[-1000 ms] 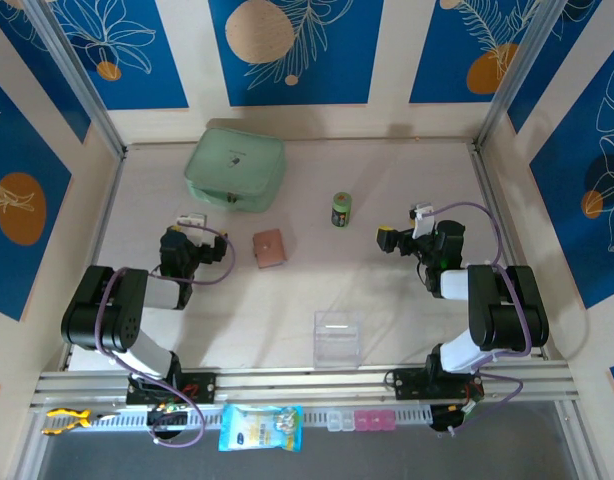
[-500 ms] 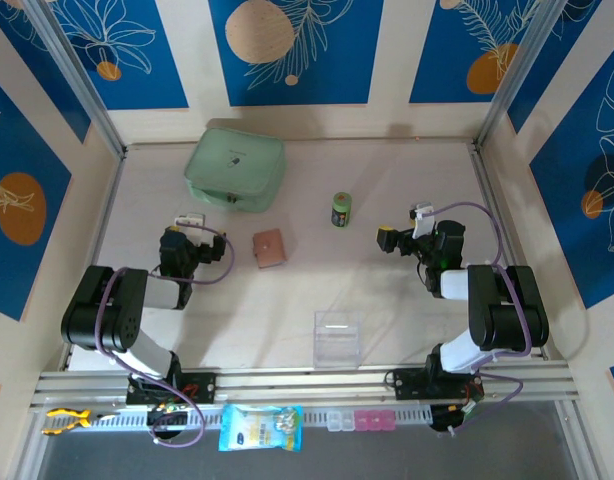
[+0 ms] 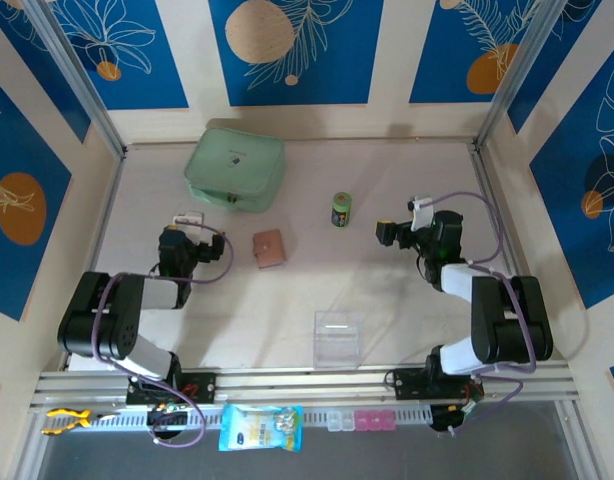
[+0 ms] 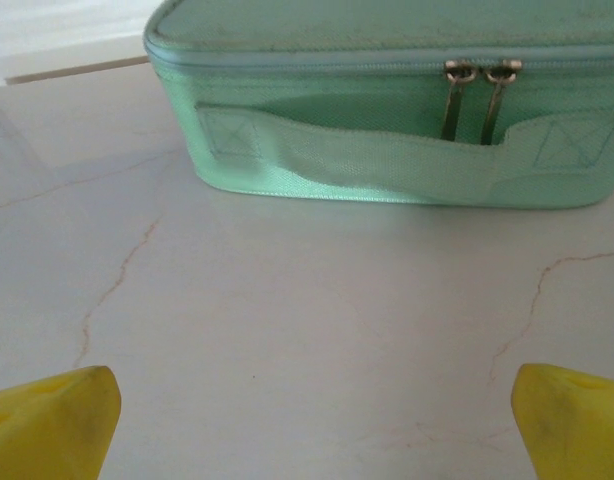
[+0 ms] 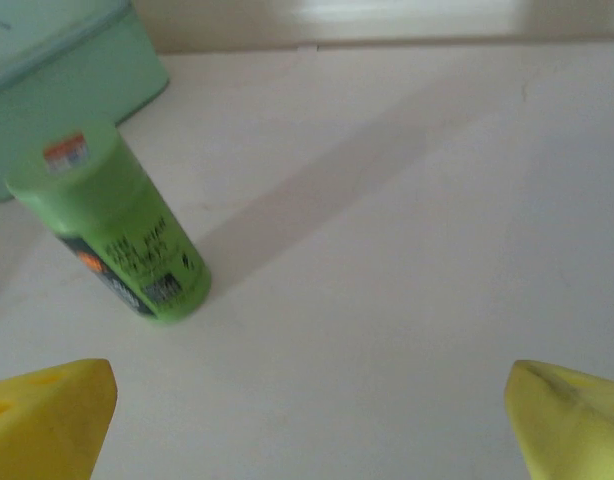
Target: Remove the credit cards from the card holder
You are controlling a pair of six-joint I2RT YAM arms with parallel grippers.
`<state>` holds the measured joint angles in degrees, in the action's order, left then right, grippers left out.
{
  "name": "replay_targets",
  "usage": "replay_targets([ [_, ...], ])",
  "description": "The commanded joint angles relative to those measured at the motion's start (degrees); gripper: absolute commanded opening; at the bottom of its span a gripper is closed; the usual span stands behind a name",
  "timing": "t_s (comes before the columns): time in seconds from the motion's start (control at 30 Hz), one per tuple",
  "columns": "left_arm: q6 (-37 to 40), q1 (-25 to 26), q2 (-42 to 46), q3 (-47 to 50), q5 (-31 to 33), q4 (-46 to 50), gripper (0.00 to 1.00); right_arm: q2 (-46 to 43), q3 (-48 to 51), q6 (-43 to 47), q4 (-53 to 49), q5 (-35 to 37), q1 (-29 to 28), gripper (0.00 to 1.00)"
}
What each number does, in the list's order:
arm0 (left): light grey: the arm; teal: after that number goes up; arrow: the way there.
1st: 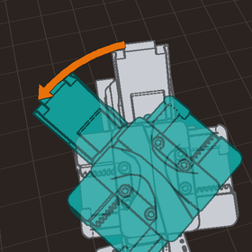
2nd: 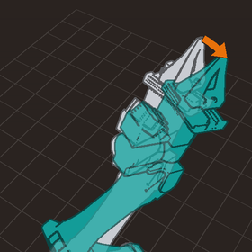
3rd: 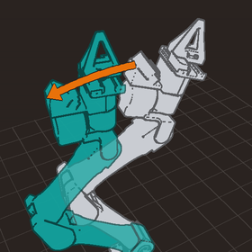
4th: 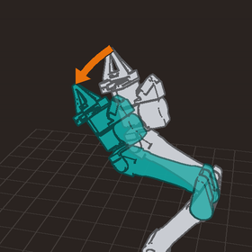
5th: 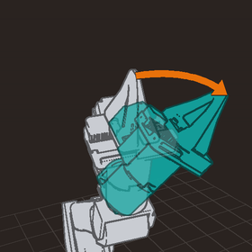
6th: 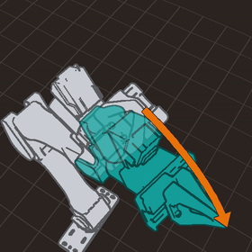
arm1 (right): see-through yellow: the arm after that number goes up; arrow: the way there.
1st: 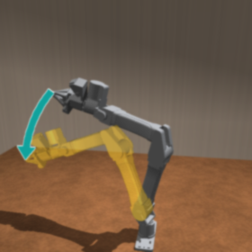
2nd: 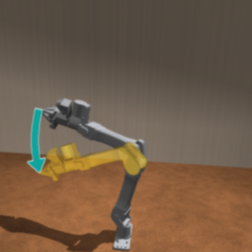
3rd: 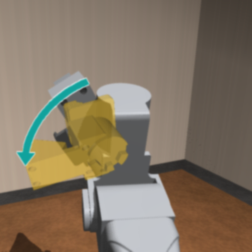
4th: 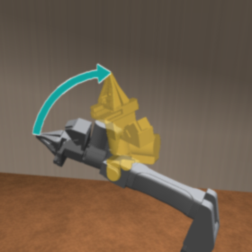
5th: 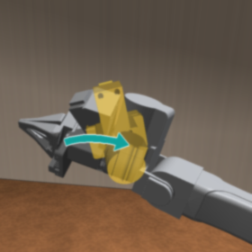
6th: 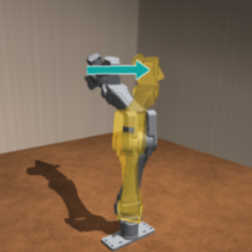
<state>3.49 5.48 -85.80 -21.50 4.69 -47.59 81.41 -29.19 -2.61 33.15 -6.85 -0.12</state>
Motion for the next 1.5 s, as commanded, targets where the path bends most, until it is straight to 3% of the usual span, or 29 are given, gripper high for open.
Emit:
replay_targets([
  [0.0, -0.5, -0.2, 5.6, -3.5, 2.8, 7.9, 1.00, -4.6, -5.0, 0.2, -12.2, 5.0, -1.4, 1.00],
  [0.17, -6.7, 0.1, 12.1, -10.0, 3.4, 27.3, 1.00, -7.7, -11.0, -7.3, -27.5, 5.9, -2.4, 0.97],
  [0.4, -15.6, 0.5, 20.2, -19.6, -4.9, 54.5, 1.00, -13.5, -17.8, -17.8, -51.4, 4.6, -6.6, 0.86],
  [0.67, -15.2, 0.4, 22.4, -33.3, -14.2, 79.4, 1.00, -20.9, -22.1, -26.5, -76.4, 3.6, -16.2, 0.67],
  [1.0, -13.1, 0.4, 23.2, -29.7, -14.2, 78.4, 1.00, -29.0, -17.7, -43.5, -92.4, 9.3, -33.9, 0.48],
  [1.23, -12.2, 0.3, 23.0, -29.6, -12.8, 78.7, 1.00, -26.1, -13.9, -50.2, -89.8, 10.9, -43.0, 0.40],
  [1.47, -12.3, 0.3, 23.1, -29.5, -13.4, 78.6, 1.00, -19.3, -14.3, -52.6, -85.4, 12.8, -46.7, 0.34],
])
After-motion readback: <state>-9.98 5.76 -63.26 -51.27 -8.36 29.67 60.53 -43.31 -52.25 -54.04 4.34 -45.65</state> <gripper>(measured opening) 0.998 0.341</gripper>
